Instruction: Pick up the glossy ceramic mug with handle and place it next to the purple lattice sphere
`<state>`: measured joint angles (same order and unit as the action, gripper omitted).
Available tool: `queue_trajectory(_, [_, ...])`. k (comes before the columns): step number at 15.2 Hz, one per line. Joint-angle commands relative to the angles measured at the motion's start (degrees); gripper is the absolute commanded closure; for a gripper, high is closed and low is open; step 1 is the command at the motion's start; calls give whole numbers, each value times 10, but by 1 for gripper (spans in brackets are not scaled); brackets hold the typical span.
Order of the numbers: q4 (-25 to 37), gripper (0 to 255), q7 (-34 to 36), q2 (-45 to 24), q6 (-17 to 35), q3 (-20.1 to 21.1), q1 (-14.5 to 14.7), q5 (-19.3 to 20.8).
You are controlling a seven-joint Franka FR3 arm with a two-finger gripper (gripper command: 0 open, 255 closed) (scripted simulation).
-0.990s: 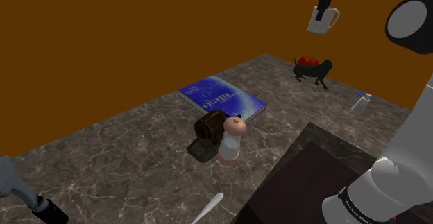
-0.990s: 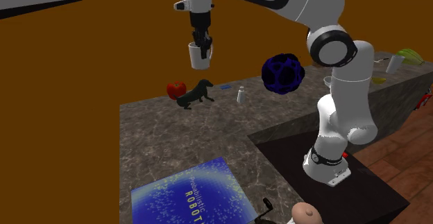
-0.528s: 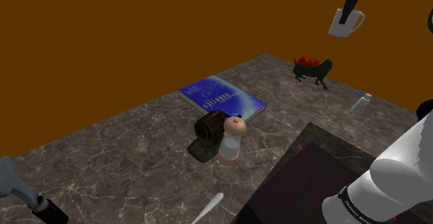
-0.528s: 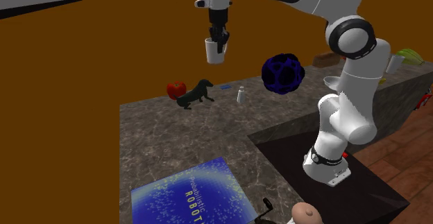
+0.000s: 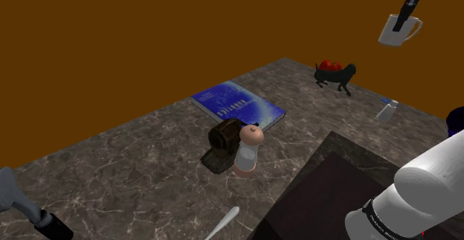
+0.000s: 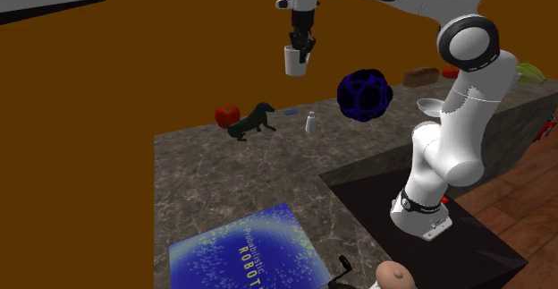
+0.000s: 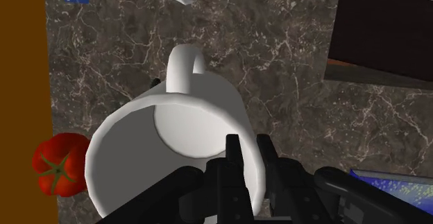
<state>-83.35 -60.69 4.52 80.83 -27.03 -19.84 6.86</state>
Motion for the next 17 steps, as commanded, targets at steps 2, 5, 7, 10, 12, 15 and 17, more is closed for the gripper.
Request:
queue_trajectory(2, [-22,255,-37,22,6,-19,-16,11])
queue_trajectory(5, [-34,255,-74,35,11,-39,-32,19])
queue_trajectory(7, [-38,255,-100,41,13,-55,-43,22])
queue_trajectory(10, [-38,255,-141,44,17,-80,-60,26])
queue_trajectory(12, [-35,255,-171,42,19,-98,-71,25])
queue_trajectory(15, [-25,255,-218,33,22,-129,-88,20])
queue_trajectory(17, [-14,255,-252,22,23,-151,-100,13])
